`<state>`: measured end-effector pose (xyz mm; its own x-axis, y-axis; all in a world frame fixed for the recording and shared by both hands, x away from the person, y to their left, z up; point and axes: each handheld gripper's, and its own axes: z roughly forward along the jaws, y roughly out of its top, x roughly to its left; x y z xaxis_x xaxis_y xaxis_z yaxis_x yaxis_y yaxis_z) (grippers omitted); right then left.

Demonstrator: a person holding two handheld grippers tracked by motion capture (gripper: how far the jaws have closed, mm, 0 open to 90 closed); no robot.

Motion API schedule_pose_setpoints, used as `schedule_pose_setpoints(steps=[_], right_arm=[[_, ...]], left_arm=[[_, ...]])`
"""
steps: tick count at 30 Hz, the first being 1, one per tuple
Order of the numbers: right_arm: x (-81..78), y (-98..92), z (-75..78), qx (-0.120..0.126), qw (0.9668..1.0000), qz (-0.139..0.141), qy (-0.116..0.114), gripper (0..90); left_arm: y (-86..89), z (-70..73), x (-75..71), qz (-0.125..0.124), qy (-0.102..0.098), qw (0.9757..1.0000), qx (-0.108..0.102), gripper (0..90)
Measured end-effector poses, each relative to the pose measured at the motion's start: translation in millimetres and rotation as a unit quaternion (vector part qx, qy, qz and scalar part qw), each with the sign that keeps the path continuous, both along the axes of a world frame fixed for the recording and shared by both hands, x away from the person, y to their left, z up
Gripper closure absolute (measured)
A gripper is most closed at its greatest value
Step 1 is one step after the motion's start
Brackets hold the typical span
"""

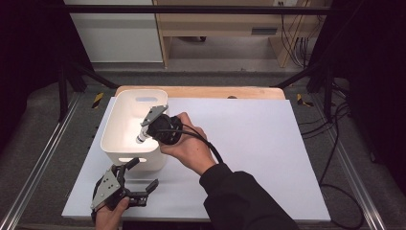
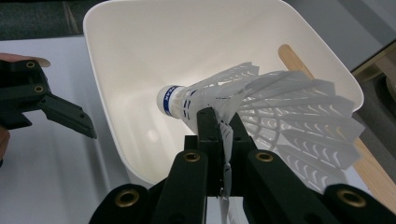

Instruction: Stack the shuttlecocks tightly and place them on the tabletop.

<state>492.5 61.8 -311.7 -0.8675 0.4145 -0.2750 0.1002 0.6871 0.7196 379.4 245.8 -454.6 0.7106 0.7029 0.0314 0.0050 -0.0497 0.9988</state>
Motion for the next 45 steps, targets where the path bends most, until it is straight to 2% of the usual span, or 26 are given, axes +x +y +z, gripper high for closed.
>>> schedule_pose_setpoints(steps=[10, 22, 45], right_arm=[[-0.7, 4.1, -2.9, -0.019, 0.9998, 0.006, -0.001, 88.4], [-1.2, 5.7, -1.9, -0.024, 0.9997, 0.010, -0.004, 88.3], [-2.4, 12.2, -4.2, -0.050, 0.9985, 0.020, -0.005, 88.3]], left_arm=[[0.1, 0.0, 0.1, -0.001, -0.001, 1.0000, -0.001, 3.6], [-0.2, -0.2, 0.4, -0.001, -0.001, 1.0000, -0.001, 3.6], [-0.7, -0.2, 0.3, -0.003, -0.001, 1.0000, 0.001, 3.6]])
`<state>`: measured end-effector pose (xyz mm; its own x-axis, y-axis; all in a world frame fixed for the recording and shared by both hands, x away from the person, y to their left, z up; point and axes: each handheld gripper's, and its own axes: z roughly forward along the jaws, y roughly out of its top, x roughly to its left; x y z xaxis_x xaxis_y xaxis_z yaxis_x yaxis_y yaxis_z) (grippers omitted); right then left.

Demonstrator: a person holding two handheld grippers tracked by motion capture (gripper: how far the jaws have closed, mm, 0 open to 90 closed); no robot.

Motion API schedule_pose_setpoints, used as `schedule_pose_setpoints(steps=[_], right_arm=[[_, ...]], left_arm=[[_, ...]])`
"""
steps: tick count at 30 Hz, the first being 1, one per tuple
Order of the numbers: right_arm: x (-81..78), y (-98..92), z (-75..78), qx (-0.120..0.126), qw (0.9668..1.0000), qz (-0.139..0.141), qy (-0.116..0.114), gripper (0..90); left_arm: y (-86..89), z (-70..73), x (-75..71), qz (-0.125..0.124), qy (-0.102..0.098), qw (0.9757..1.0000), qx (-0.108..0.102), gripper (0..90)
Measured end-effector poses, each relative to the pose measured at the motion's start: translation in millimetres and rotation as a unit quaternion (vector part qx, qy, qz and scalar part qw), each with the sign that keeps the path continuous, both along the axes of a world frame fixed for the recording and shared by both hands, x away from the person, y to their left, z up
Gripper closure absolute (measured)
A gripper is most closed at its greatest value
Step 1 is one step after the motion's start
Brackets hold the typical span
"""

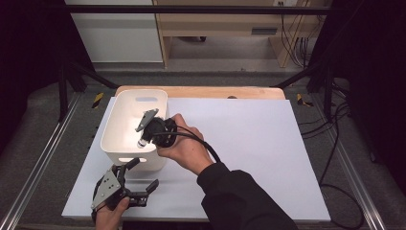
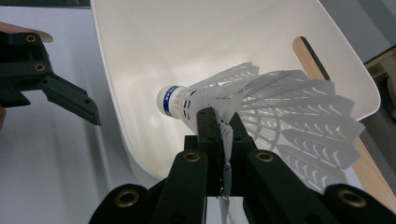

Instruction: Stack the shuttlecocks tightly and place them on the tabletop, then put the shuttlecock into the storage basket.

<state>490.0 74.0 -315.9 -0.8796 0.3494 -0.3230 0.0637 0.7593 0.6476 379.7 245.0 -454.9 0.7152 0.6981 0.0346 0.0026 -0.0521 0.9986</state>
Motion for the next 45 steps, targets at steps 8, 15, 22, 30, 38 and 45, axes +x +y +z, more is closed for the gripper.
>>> schedule_pose_setpoints(steps=[8, 15, 22, 30, 38, 45], right_arm=[[-1.2, 2.4, 1.6, -0.005, 1.0000, 0.002, -0.001, 88.3], [-1.4, 3.6, -0.1, -0.010, 0.9999, 0.003, -0.001, 88.3], [-0.4, 5.1, -1.6, -0.009, 0.9999, 0.003, 0.000, 88.3], [0.6, 7.9, -2.3, -0.014, 0.9999, 0.004, 0.002, 88.3], [5.3, 9.1, -4.8, -0.016, 0.9999, 0.002, 0.003, 88.3], [5.7, 13.1, -7.8, -0.022, 0.9997, 0.002, 0.007, 88.2]], left_arm=[[-0.5, 0.0, -0.2, -0.001, -0.001, 1.0000, 0.001, 3.6], [-1.3, 0.0, -0.4, -0.002, -0.002, 1.0000, 0.006, 3.6], [-1.3, 0.0, -0.4, -0.002, -0.002, 1.0000, 0.006, 3.6], [-1.8, 0.0, -0.8, -0.002, -0.002, 1.0000, 0.007, 3.8], [-0.7, 0.2, -0.6, -0.002, -0.002, 1.0000, 0.003, 3.7], [-1.3, 0.2, -0.6, -0.004, -0.003, 1.0000, 0.005, 3.8]])
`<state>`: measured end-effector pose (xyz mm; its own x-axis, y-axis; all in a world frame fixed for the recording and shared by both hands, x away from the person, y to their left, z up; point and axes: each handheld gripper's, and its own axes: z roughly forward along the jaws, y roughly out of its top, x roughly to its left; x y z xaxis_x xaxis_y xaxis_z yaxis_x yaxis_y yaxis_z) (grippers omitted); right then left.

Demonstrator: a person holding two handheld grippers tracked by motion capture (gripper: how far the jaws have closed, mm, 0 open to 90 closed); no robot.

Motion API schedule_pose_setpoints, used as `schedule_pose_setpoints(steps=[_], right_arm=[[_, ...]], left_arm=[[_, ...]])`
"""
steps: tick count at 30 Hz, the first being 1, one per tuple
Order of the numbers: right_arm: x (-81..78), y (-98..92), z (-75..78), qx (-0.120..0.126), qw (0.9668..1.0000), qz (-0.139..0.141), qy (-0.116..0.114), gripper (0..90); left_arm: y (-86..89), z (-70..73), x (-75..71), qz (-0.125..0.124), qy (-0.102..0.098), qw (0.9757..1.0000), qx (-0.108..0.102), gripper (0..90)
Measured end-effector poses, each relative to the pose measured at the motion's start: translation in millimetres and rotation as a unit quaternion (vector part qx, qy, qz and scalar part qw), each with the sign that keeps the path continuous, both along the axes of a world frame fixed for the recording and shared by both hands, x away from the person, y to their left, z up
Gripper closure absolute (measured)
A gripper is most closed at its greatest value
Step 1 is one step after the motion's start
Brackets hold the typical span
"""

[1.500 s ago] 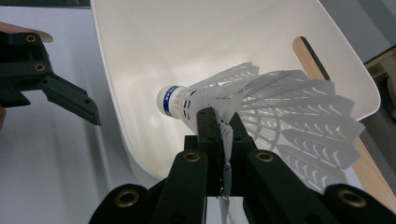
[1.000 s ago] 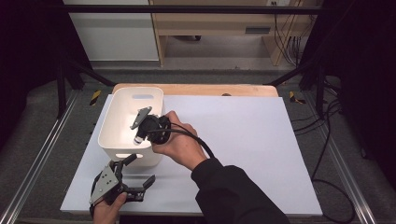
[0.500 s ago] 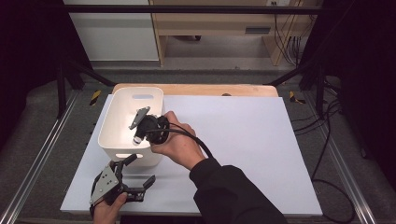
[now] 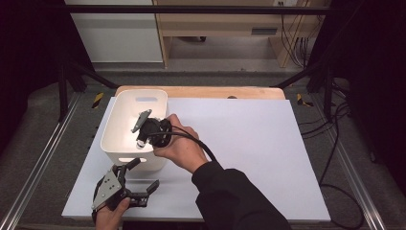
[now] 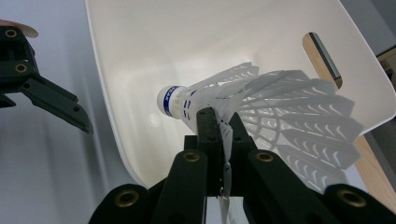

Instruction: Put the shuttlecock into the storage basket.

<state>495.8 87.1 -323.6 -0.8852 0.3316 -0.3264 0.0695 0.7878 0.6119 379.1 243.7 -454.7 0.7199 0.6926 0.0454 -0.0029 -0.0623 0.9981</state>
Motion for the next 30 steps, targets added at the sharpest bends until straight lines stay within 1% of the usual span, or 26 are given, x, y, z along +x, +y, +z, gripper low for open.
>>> schedule_pose_setpoints(steps=[5, 8, 30], right_arm=[[0.0, 1.9, -1.2, -0.003, 1.0000, 0.002, 0.001, 88.2], [0.5, 3.2, -2.5, -0.009, 0.9999, 0.004, -0.002, 88.2], [4.1, 10.8, -11.1, -0.026, 0.9996, 0.006, 0.012, 87.9]], left_arm=[[0.2, -0.1, 0.3, 0.000, 0.001, 1.0000, -0.002, 3.8], [0.1, 0.0, 0.3, 0.000, 0.000, 1.0000, -0.001, 3.8], [0.1, 0.1, 0.1, -0.002, -0.001, 1.0000, 0.001, 4.2]])
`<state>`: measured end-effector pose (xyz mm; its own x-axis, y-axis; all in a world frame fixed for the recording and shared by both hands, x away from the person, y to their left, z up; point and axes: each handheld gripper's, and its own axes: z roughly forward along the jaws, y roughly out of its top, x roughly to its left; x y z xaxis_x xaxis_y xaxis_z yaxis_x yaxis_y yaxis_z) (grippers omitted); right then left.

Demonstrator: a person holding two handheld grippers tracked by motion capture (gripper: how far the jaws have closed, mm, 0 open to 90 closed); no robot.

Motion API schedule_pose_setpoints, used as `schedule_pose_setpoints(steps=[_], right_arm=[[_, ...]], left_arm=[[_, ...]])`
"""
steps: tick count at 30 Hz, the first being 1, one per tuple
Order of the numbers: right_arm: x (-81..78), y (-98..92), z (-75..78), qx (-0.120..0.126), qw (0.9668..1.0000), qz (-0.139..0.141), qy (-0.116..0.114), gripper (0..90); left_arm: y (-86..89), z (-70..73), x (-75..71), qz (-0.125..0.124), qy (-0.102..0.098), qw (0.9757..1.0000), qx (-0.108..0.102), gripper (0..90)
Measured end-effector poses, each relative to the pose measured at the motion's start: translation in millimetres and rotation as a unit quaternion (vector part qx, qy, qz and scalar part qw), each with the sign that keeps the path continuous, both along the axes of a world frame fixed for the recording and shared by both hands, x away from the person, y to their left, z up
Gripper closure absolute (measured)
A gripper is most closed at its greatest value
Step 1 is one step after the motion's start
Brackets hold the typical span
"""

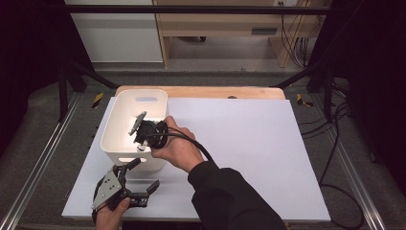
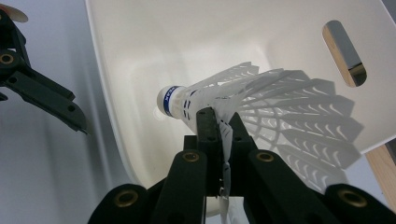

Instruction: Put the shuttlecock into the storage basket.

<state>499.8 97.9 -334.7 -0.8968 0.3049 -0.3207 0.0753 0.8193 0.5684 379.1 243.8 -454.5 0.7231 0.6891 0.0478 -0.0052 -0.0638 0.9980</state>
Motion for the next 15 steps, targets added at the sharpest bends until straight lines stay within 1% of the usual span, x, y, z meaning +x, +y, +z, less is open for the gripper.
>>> schedule_pose_setpoints(steps=[6, 15], right_arm=[[0.6, 2.6, -2.6, -0.007, 1.0000, 0.005, 0.004, 87.9], [1.3, 5.4, -4.9, -0.011, 0.9998, 0.006, 0.012, 87.8]], left_arm=[[0.0, 0.0, 0.0, 0.000, 0.000, 1.0000, 0.000, 4.2], [-0.3, 0.1, 0.0, -0.001, 0.000, 1.0000, 0.000, 4.3]])
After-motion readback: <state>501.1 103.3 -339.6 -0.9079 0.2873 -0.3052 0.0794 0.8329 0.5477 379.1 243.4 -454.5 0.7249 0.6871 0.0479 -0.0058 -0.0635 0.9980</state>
